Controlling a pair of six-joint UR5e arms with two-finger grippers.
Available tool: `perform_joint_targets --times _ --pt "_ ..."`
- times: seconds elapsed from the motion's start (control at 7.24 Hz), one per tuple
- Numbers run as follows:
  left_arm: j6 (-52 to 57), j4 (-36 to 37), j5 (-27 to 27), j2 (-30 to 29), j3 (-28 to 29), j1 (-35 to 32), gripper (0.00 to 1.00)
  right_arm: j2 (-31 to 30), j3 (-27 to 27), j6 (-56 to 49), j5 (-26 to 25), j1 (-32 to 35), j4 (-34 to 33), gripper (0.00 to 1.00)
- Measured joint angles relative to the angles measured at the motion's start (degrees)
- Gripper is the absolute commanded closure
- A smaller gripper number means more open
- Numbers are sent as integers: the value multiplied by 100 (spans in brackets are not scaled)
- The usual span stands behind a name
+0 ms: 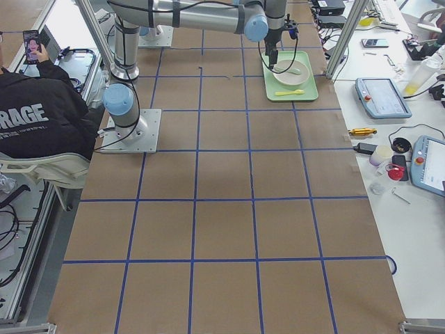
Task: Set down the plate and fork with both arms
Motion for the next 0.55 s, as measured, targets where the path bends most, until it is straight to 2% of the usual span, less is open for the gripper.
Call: perform_joint_targets --times 0.28,0.55 --pt "-30 -6 8 -2 -21 0 0 -739 75 1 -10 -97 593 0" --pt "-96 -8 26 -16 -71 -5 0 -1284 651 9 -40 -113 735 0"
